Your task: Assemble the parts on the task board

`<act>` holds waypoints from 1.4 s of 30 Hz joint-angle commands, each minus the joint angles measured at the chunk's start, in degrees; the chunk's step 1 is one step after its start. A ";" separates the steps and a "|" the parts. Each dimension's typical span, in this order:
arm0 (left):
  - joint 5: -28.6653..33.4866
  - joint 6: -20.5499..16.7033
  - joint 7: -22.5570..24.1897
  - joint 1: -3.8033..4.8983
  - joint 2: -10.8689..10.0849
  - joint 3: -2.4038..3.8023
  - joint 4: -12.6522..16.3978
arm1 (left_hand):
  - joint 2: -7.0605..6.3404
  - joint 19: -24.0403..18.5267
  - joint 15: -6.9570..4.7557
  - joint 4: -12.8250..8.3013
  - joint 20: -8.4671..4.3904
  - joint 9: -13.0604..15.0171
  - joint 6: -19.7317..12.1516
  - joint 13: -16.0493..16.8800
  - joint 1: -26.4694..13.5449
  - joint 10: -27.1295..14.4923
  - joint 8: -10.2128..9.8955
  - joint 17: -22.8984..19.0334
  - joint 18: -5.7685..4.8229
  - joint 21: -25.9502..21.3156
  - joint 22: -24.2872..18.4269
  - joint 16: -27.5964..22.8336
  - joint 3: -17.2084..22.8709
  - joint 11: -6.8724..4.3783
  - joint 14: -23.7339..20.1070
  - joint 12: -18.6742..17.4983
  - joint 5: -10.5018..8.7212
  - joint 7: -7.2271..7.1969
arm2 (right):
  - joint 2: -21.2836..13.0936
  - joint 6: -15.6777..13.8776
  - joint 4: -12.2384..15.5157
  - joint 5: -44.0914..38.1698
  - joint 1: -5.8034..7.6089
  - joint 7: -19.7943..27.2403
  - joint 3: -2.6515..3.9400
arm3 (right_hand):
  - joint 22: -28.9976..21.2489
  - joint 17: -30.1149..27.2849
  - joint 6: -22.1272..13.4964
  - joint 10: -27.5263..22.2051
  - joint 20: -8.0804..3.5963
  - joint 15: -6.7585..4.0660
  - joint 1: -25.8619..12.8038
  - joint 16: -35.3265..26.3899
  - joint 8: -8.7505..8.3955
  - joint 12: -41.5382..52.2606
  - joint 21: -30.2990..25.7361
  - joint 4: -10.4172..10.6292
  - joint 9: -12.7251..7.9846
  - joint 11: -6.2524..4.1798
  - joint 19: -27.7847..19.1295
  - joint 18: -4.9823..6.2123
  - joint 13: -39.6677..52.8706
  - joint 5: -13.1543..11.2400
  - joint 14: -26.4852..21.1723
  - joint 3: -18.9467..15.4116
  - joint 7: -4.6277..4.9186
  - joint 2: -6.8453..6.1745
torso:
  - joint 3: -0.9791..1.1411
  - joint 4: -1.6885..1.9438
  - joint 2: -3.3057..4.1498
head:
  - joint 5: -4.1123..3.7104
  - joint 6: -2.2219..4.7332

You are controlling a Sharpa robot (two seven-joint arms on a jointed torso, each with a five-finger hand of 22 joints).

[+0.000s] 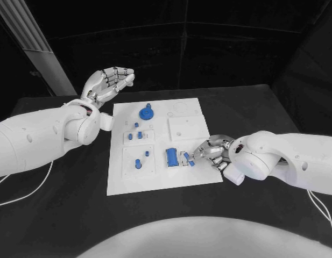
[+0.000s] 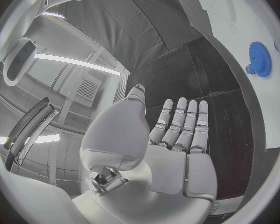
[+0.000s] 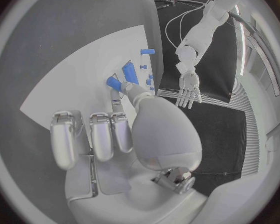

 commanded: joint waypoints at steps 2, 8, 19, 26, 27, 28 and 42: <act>0.10 0.54 8.86 0.08 0.08 0.03 0.00 | 0.65 -0.06 -0.07 0.07 -0.01 -0.06 -0.28 -0.10 -0.02 -0.46 0.31 -0.06 -0.98 -0.26 -0.04 0.31 -0.40 -0.06 -0.01 0.11 0.28 6.62 | 0.35 -0.41 -0.32 2.26 0.12 -0.66 0.03 | 15.10 15.10 0.26 6.18 -0.30 -0.19 -0.31 0.14 0.13 0.21 0.19 0.20 0.52 0.08 5.94 -0.86 15.07 0.26 6.06 -0.29 0.13 0.12 | 0.01 -0.04 0.02 | -0.09 0.01; 0.10 0.60 8.86 0.08 0.14 0.03 -0.02 | 0.68 -0.08 -0.07 0.06 -0.01 -0.07 -0.27 -0.10 0.03 -0.46 0.36 -0.15 -0.98 -0.26 -0.08 0.38 -0.45 -0.07 0.02 0.18 0.29 6.62 | 0.83 -1.32 -0.90 2.43 0.13 -1.09 0.03 | 15.10 15.10 0.24 6.18 -0.28 -0.17 -0.49 0.14 0.15 0.21 0.19 0.33 0.52 0.09 5.94 -0.86 15.07 0.20 6.06 -0.49 0.13 0.11 | 0.01 0.00 0.01 | -0.10 0.01; 0.10 0.58 8.86 0.09 0.14 0.03 0.01 | 0.68 -0.08 -0.07 0.06 -0.01 -0.07 -0.27 -0.10 0.03 -0.46 0.36 -0.15 -0.98 -0.26 -0.08 0.38 -0.45 -0.07 0.02 0.18 0.29 6.62 | 1.61 -1.77 -1.56 2.49 0.14 -2.81 0.03 | 15.10 15.10 0.31 6.18 -0.26 -0.17 -0.82 0.14 0.25 0.21 0.19 0.56 0.55 0.08 5.94 -0.86 15.07 -0.10 6.06 -0.92 0.09 0.08 | 0.00 -0.09 0.03 | -0.04 0.01; 0.10 0.59 8.87 0.09 0.14 0.03 0.03 | 0.68 -0.08 -0.07 0.06 -0.01 -0.07 -0.27 -0.10 0.03 -0.46 0.36 -0.15 -0.98 -0.26 -0.08 0.38 -0.45 -0.07 0.02 0.18 0.29 6.62 | 1.99 -2.09 -1.79 2.40 0.14 -4.02 0.03 | 15.10 15.10 0.34 6.18 -0.26 -0.18 -0.98 0.14 0.31 0.21 0.19 0.70 0.55 0.05 5.94 -0.86 15.07 -0.43 6.06 -1.18 0.04 0.13 | 0.02 0.02 0.00 | -0.04 0.01; 0.10 0.60 8.87 0.09 0.13 0.03 0.04 | 0.68 -0.08 -0.07 0.06 -0.01 -0.07 -0.27 -0.10 0.03 -0.46 0.36 -0.15 -0.98 -0.26 -0.08 0.38 -0.45 -0.07 0.02 0.18 0.29 6.62 | 2.07 -2.12 -1.82 2.39 0.14 -4.15 0.03 | 15.10 15.10 0.34 6.18 -0.26 -0.19 -1.00 0.14 0.32 0.21 0.19 0.72 0.55 0.04 5.94 -0.86 15.07 -0.47 6.06 -1.20 0.03 0.13 | 0.02 0.02 -0.01 | -0.05 0.01; 0.10 0.59 8.86 0.09 0.11 0.03 0.04 | 0.68 -0.08 -0.07 0.06 -0.01 -0.07 -0.27 -0.10 0.03 -0.46 0.36 -0.15 -0.98 -0.26 -0.08 0.38 -0.45 -0.07 0.02 0.18 0.29 6.62 | 2.14 -2.13 -1.85 2.39 0.14 -4.24 0.03 | 15.10 15.10 0.34 6.18 -0.26 -0.19 -1.01 0.14 0.32 0.21 0.19 0.73 0.56 0.04 5.94 -0.86 15.07 -0.50 6.06 -1.23 0.03 0.13 | 0.03 -0.02 -0.01 | -0.01 0.01; 0.10 0.63 8.83 0.09 0.06 0.03 0.12 | 0.68 -0.08 -0.07 0.06 -0.01 -0.07 -0.27 -0.10 0.03 -0.46 0.36 -0.15 -0.98 -0.26 -0.08 0.38 -0.45 -0.07 0.02 0.18 0.29 6.62 | 2.84 -2.30 -1.93 2.56 0.14 -4.18 0.03 | 15.10 15.10 0.37 6.18 -0.30 -0.30 -2.64 0.14 0.47 0.21 0.19 2.18 0.50 -0.06 5.94 -0.86 15.07 -1.37 6.06 -3.30 -0.06 -0.09 | 0.03 -0.01 0.04 | 0.05 0.01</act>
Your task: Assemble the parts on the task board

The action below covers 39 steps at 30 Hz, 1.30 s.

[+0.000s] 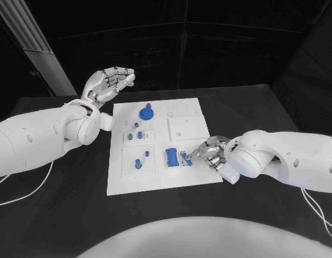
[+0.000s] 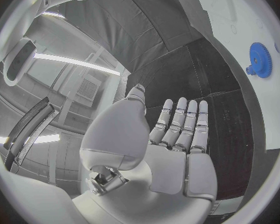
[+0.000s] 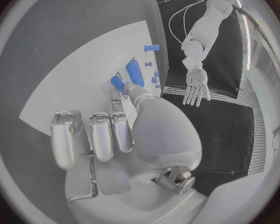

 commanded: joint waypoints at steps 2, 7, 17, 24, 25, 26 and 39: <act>0.10 0.56 8.83 0.09 -0.02 0.03 0.09 | 0.68 -0.08 -0.07 -0.09 -0.01 -0.07 -0.27 -0.06 0.03 -0.46 0.36 -0.06 -0.98 -0.26 -0.09 0.38 -0.30 -0.07 0.02 0.18 0.29 6.63 | 0.23 -0.50 0.02 0.33 0.07 -0.23 0.00 | 15.09 15.10 0.26 6.18 -0.30 -0.31 -0.74 0.14 0.17 0.21 0.19 0.18 -0.22 -0.07 5.94 -0.86 15.07 -0.30 6.06 -0.68 -0.16 0.10 | 0.01 0.04 0.01 | 0.00 0.01; 0.10 0.55 8.82 0.09 -0.05 0.03 0.10 | 0.68 -0.08 -0.07 -0.09 -0.01 -0.07 -0.27 -0.06 0.03 -0.46 0.36 -0.06 -0.98 -0.26 -0.09 0.38 -0.30 -0.07 0.02 0.18 0.29 6.63 | 0.40 -0.68 -0.11 0.09 0.07 -0.50 0.00 | 15.09 15.10 0.27 6.18 -0.31 -0.32 -0.79 0.14 0.18 0.21 0.19 0.26 -0.22 -0.08 5.94 -0.86 15.07 -0.35 6.06 -0.77 -0.18 0.15 | -0.01 0.00 0.00 | 0.03 0.01; 0.10 0.60 8.79 0.09 -0.01 0.03 0.05 | 0.69 -0.09 -0.07 -0.09 -0.01 -0.07 -0.27 -0.07 0.05 -0.46 0.37 -0.09 -0.98 -0.27 -0.11 0.40 -0.31 -0.07 0.02 0.21 0.30 6.62 | 0.72 -1.01 -0.20 -1.34 0.07 -1.69 0.00 | 15.09 15.10 0.25 6.18 -0.43 -0.49 -1.75 0.14 0.16 0.21 0.19 1.50 -0.38 -0.17 5.94 -0.86 15.07 -1.92 6.06 -2.56 -0.24 0.00 | 0.01 0.00 -0.01 | -0.06 0.01; 0.10 0.65 8.76 0.09 0.02 0.03 0.03 | 0.72 -0.11 -0.08 -0.10 -0.01 -0.08 -0.27 -0.07 0.12 -0.46 0.41 -0.19 -0.97 -0.27 -0.15 0.47 -0.37 -0.08 0.05 0.28 0.35 6.62 | 0.63 -0.94 0.06 -4.29 0.07 -2.54 0.00 | 15.09 15.10 0.23 6.18 -0.48 -0.51 -3.75 0.14 0.01 0.21 0.19 3.19 -0.64 -0.06 5.94 -0.86 15.07 -5.56 6.06 -5.53 -0.07 -1.34 | 0.01 -0.03 -0.02 | -0.13 0.01; 0.10 0.67 8.76 0.09 0.02 0.03 0.02 | 0.72 -0.11 -0.08 -0.10 -0.01 -0.08 -0.27 -0.07 0.12 -0.46 0.41 -0.19 -0.97 -0.27 -0.15 0.47 -0.37 -0.08 0.05 0.28 0.35 6.62 | 0.58 -0.91 0.12 -5.10 0.07 -2.65 0.00 | 15.09 15.10 0.31 6.18 -0.48 -0.51 -4.30 0.14 0.02 0.21 0.19 3.65 -0.66 -0.02 5.94 -0.86 15.07 -5.97 6.06 -6.12 -0.04 -1.53 | 0.01 -0.04 -0.02 | -0.13 0.01; 0.10 0.68 8.75 0.09 0.03 0.03 0.02 | 0.72 -0.11 -0.08 -0.10 -0.01 -0.08 -0.27 -0.07 0.12 -0.46 0.41 -0.19 -0.97 -0.27 -0.15 0.47 -0.37 -0.08 0.05 0.28 0.35 6.62 | 0.48 -0.77 0.20 -6.38 0.07 -2.82 0.00 | 15.09 15.10 0.44 6.18 -0.48 -0.52 -5.02 0.14 0.12 0.21 0.19 4.24 -0.64 -0.01 5.94 -0.86 15.07 -6.53 6.06 -6.90 -0.03 -1.78 | 0.01 -0.05 -0.03 | -0.14 0.01; 0.10 0.84 8.65 0.09 0.00 0.03 -0.05 | 0.72 -0.11 -0.08 -0.10 -0.01 -0.08 -0.27 -0.07 0.12 -0.46 0.41 -0.19 -0.97 -0.27 -0.15 0.47 -0.37 -0.08 0.05 0.28 0.35 6.62 | -1.99 6.34 2.56 -21.84 0.05 -4.30 -0.03 | 15.09 15.10 0.29 6.18 -3.31 -3.59 -2.96 0.14 15.59 0.21 0.19 13.60 10.63 -3.06 5.94 -0.86 15.07 -18.04 6.06 -18.85 -3.60 -1.73 | 0.01 -0.08 -0.01 | -0.18 0.01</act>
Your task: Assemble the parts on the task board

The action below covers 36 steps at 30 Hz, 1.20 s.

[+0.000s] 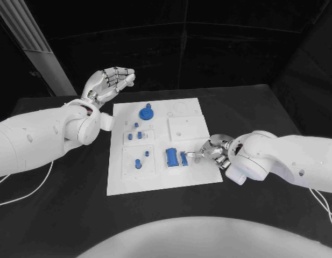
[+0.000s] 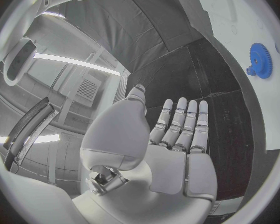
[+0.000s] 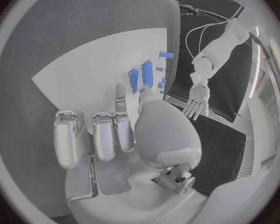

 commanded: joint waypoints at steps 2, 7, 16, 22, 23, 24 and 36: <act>0.10 0.71 8.64 0.09 0.10 0.03 -0.05 | 0.52 -0.11 -0.08 -0.09 -0.01 -0.08 -0.27 -0.08 -0.09 -0.46 0.20 -0.05 -0.97 -0.27 -0.06 0.08 -0.37 -0.08 0.05 0.28 0.35 6.62 | 0.12 6.85 0.66 -7.21 0.07 -1.42 0.01 | 15.10 15.10 -0.98 6.03 -0.68 -0.91 1.34 0.14 4.65 0.21 0.19 0.51 4.00 -0.97 5.95 -0.86 15.07 -0.19 5.95 -1.87 -0.73 1.20 | -0.01 0.03 0.03 | -0.33 0.01; 0.10 0.75 8.61 0.08 0.18 0.03 -0.06 | 0.52 -0.11 -0.08 -0.09 -0.01 -0.08 -0.27 -0.08 -0.09 -0.46 0.20 -0.05 -0.97 -0.27 -0.06 0.08 -0.37 -0.08 0.05 0.28 0.35 6.62 | 0.81 10.76 0.59 -9.19 0.07 -2.52 0.00 | 15.10 15.10 -2.09 6.03 -1.23 -1.45 2.00 0.14 8.41 0.21 0.19 0.57 7.54 -1.61 5.95 -0.86 15.07 -0.19 5.95 -3.65 -1.42 2.67 | 0.00 0.12 0.05 | -0.40 0.01; 0.10 0.67 8.55 0.08 0.07 0.03 0.02 | 0.52 -0.11 -0.08 -0.09 -0.01 -0.08 -0.27 -0.08 -0.09 -0.46 0.20 -0.05 -0.97 -0.27 -0.06 0.08 -0.37 -0.08 0.05 0.28 0.35 6.62 | 1.97 12.71 -0.11 -10.37 0.06 -3.20 0.00 | 15.10 15.10 -3.07 6.03 -1.54 -1.72 2.52 0.14 10.05 0.21 0.19 0.60 9.50 -1.91 5.95 -0.86 15.07 -0.19 5.95 -4.81 -1.71 4.82 | 0.01 0.09 0.06 | -0.21 0.01; 0.10 0.71 8.56 0.08 0.09 0.03 0.00 | 0.58 -0.14 -0.09 -0.09 -0.01 -0.09 -0.30 -0.09 -0.02 -0.48 0.23 -0.18 -0.96 -0.28 -0.12 0.15 -0.44 -0.08 0.06 0.37 0.40 6.62 | 2.45 12.66 -0.50 -10.49 0.05 -3.16 0.00 | 15.10 15.10 -3.12 6.03 -1.61 -1.78 2.45 0.14 10.38 0.21 0.19 0.63 9.92 -1.99 5.95 -0.86 15.07 -0.19 5.95 -5.19 -1.80 5.51 | -0.04 -0.03 0.02 | -0.33 0.01; 0.10 0.72 8.56 0.08 0.10 0.03 0.00 | 0.58 -0.14 -0.09 -0.09 -0.01 -0.09 -0.30 -0.09 -0.02 -0.48 0.23 -0.18 -0.96 -0.28 -0.12 0.15 -0.44 -0.08 0.06 0.37 0.40 6.62 | 2.49 12.61 -0.54 -10.50 0.05 -3.14 0.00 | 15.10 15.10 -3.13 6.03 -1.62 -1.79 2.44 0.14 10.42 0.21 0.19 0.63 9.99 -2.01 5.95 -0.86 15.07 -0.19 5.95 -5.25 -1.82 5.65 | -0.04 0.03 0.05 | -0.38 0.01; 0.10 0.73 8.57 0.08 0.11 0.03 0.00 | 0.58 -0.14 -0.09 -0.09 -0.01 -0.09 -0.30 -0.09 -0.02 -0.48 0.23 -0.18 -0.96 -0.28 -0.12 0.15 -0.44 -0.08 0.06 0.37 0.40 6.62 | 2.52 12.55 -0.57 -10.51 0.05 -3.12 0.00 | 15.10 15.10 -3.14 6.03 -1.63 -1.79 2.43 0.14 10.44 0.21 0.19 0.63 10.02 -2.01 5.95 -0.86 15.07 -0.18 5.95 -5.29 -1.82 5.71 | -0.03 0.07 0.06 | -0.39 0.01; 0.10 0.69 8.55 0.08 0.05 0.03 -0.02 | 0.59 -0.16 -0.09 -0.09 -0.01 -0.09 -0.31 -0.09 0.00 -0.48 0.24 -0.20 -0.96 -0.28 -0.16 0.16 -0.45 -0.08 0.06 0.38 0.41 6.61 | 2.44 11.59 -0.63 -10.32 0.05 -2.43 0.00 | 15.10 15.10 -3.20 6.03 -1.67 -1.84 2.35 0.14 10.57 0.21 0.19 0.66 10.24 -2.06 5.95 -0.86 15.07 -0.19 5.95 -5.57 -1.87 6.14 | -0.02 0.04 0.01 | -0.34 0.01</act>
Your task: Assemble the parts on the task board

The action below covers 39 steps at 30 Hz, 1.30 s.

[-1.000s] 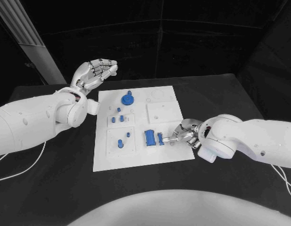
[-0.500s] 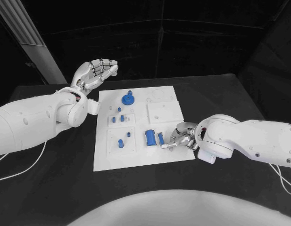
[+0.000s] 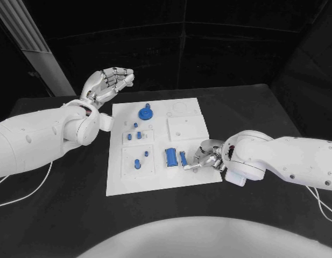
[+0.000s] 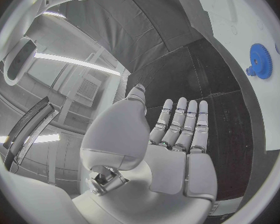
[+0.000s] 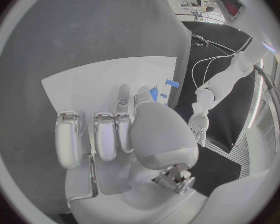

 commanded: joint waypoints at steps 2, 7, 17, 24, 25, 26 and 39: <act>0.10 0.52 8.55 0.08 -0.01 0.03 0.02 | 0.59 -0.16 -0.09 0.07 -0.01 -0.09 -0.31 -0.09 0.00 -0.48 0.24 -0.08 -0.96 -0.28 -0.10 0.16 -0.29 -0.08 0.06 0.38 0.21 6.61 | -0.04 -0.19 -0.02 -0.10 0.07 0.70 0.01 | 15.09 15.10 -0.52 5.97 -0.49 -0.43 -0.07 0.14 0.29 0.20 0.19 0.01 0.05 -0.56 5.95 -0.86 15.04 -0.19 5.96 -0.37 -0.03 0.48 | 0.00 -0.01 -0.02 | 0.03 0.01; 0.10 0.52 8.53 0.08 -0.03 0.03 0.02 | 0.59 -0.16 -0.09 0.07 -0.01 -0.09 -0.31 -0.09 0.00 -0.48 0.24 -0.08 -0.96 -0.28 -0.10 0.16 -0.29 -0.08 0.06 0.38 0.21 6.61 | -0.05 -0.71 -0.20 0.19 0.07 1.06 0.01 | 15.09 15.10 -0.57 5.97 -0.55 -0.48 -0.53 0.14 0.44 0.20 0.19 0.06 0.35 -0.62 5.95 -0.86 15.04 -0.20 5.96 -1.16 -0.09 0.69 | -0.01 -0.02 -0.01 | 0.00 0.01; 0.10 0.51 8.50 0.08 -0.02 0.03 -0.01 | 0.59 -0.16 -0.09 0.07 -0.01 -0.09 -0.31 -0.09 0.00 -0.48 0.24 -0.08 -0.96 -0.28 -0.10 0.16 -0.29 -0.08 0.06 0.38 0.21 6.61 | -0.04 -1.45 -0.60 0.31 0.07 1.49 0.01 | 15.09 15.10 -0.39 5.97 -0.65 -0.57 -1.56 0.14 0.67 0.20 0.19 0.07 0.83 -0.77 5.95 -0.86 15.04 -0.19 5.96 -2.62 -0.25 1.30 | -0.02 0.02 -0.03 | -0.06 0.01; 0.10 0.49 8.48 0.08 -0.01 0.03 -0.02 | 0.59 -0.16 -0.09 0.07 -0.01 -0.09 -0.31 -0.09 0.00 -0.48 0.24 -0.08 -0.96 -0.28 -0.10 0.16 -0.29 -0.08 0.06 0.38 0.21 6.61 | 0.02 -1.50 -0.69 0.32 0.07 1.47 0.01 | 15.09 15.10 -0.30 5.97 -0.68 -0.60 -1.77 0.14 0.71 0.20 0.19 0.05 0.95 -0.83 5.95 -0.86 15.04 -0.19 5.96 -2.97 -0.31 1.57 | -0.02 0.02 -0.04 | -0.07 0.01; 0.10 0.49 8.48 0.08 -0.01 0.03 -0.02 | 0.59 -0.16 -0.09 0.07 -0.01 -0.09 -0.31 -0.09 0.00 -0.48 0.24 -0.08 -0.96 -0.28 -0.10 0.16 -0.29 -0.08 0.06 0.38 0.21 6.61 | 0.04 -1.47 -0.69 0.31 0.07 1.45 0.01 | 15.09 15.10 -0.30 5.97 -0.68 -0.60 -1.77 0.14 0.72 0.20 0.19 0.05 0.96 -0.83 5.95 -0.86 15.04 -0.19 5.96 -2.99 -0.32 1.60 | -0.02 0.03 -0.04 | -0.07 0.01; 0.10 0.50 8.48 0.08 -0.01 0.03 -0.02 | 0.59 -0.16 -0.09 0.07 -0.01 -0.09 -0.31 -0.09 0.00 -0.48 0.24 -0.08 -0.96 -0.28 -0.10 0.16 -0.29 -0.08 0.06 0.38 0.21 6.61 | 0.06 -1.47 -0.69 0.31 0.07 1.40 0.01 | 15.09 15.10 -0.26 5.97 -0.69 -0.61 -1.78 0.14 0.73 0.20 0.19 0.04 1.01 -0.86 5.95 -0.86 15.04 -0.19 5.96 -3.06 -0.35 1.78 | -0.01 0.03 -0.03 | -0.06 0.01; 0.10 0.51 8.47 0.08 0.04 0.03 -0.05 | 0.59 -0.16 -0.09 0.07 -0.01 -0.09 -0.31 -0.09 0.00 -0.48 0.24 -0.08 -0.96 -0.28 -0.10 0.16 -0.29 -0.08 0.06 0.38 0.21 6.61 | 0.48 -1.02 -0.95 0.15 0.07 0.59 0.01 | 15.09 15.10 -0.02 5.97 -0.93 -0.87 0.99 0.14 0.52 0.20 0.19 -0.22 1.55 -1.18 5.95 -0.86 15.04 -0.14 5.96 -2.73 -0.71 5.59 | -0.02 0.03 -0.05 | -0.12 0.01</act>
